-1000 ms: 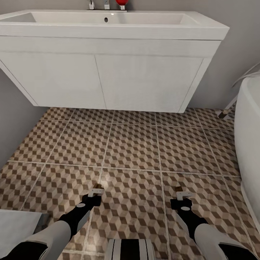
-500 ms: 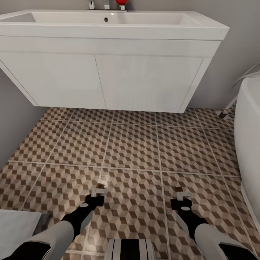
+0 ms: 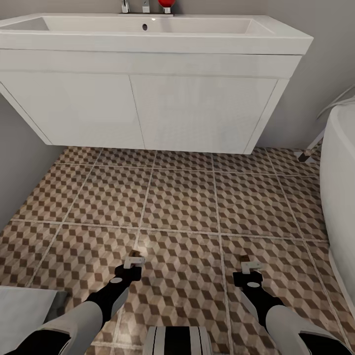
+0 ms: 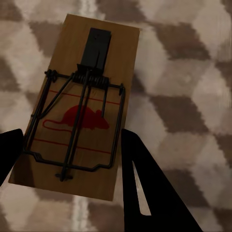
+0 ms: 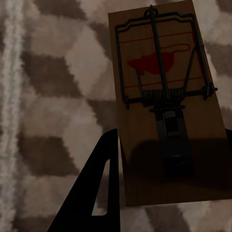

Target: Take the four mousetraps from the cabinet in the bathroom and place them on the bathroom floor. Make sure all four end up on the same floor surface, and ensure that at least two of them are either under or directly next to the same bathroom sink.

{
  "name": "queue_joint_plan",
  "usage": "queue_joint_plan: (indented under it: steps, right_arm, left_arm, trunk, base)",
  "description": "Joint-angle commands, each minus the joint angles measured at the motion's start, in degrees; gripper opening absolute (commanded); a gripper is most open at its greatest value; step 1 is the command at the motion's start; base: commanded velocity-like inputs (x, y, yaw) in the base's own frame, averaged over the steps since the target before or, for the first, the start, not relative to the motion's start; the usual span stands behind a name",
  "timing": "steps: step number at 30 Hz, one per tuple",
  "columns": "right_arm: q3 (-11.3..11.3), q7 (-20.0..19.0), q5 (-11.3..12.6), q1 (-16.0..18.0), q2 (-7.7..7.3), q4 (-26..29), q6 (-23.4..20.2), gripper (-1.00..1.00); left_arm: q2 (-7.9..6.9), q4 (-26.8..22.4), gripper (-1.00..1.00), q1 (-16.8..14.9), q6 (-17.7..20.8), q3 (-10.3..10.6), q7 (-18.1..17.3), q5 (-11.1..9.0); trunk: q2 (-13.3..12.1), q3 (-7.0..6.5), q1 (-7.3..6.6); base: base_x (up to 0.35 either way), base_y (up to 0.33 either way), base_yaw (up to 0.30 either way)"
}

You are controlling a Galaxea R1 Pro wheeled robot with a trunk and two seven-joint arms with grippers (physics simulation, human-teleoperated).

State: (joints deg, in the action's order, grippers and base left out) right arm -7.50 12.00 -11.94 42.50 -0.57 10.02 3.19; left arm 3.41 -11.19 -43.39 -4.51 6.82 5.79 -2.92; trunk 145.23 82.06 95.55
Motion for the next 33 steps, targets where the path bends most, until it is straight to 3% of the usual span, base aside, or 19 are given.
queue_joint_plan:
  steps: [1, 17, 33]
  right_arm:
    - [-0.50, -0.04, -0.45, 0.04, 0.03, -0.08, 0.29, -1.00]
    - [-0.48, -0.05, -0.52, 0.04, 0.04, -0.08, 0.27, -1.00]
    - [-0.41, -0.05, -0.54, 0.04, 0.04, -0.08, 0.33, -1.00]
  left_arm:
    - [0.07, 0.05, -1.00, -0.03, -0.21, 0.49, 0.75, -0.23]
    - [0.28, 0.03, -1.00, -0.03, -0.32, 0.54, 1.48, -0.24]
    - [0.25, -0.11, -1.00, -0.03, -0.36, 0.54, 1.49, -0.24]
  trunk:
    - [0.01, 0.03, -0.01]
    - [0.20, 3.13, 0.35]
    - [0.20, 3.13, 0.35]
  base:
    - [0.000, 0.000, 0.000]
    - [0.000, 0.000, 0.000]
    - [0.000, 0.000, 0.000]
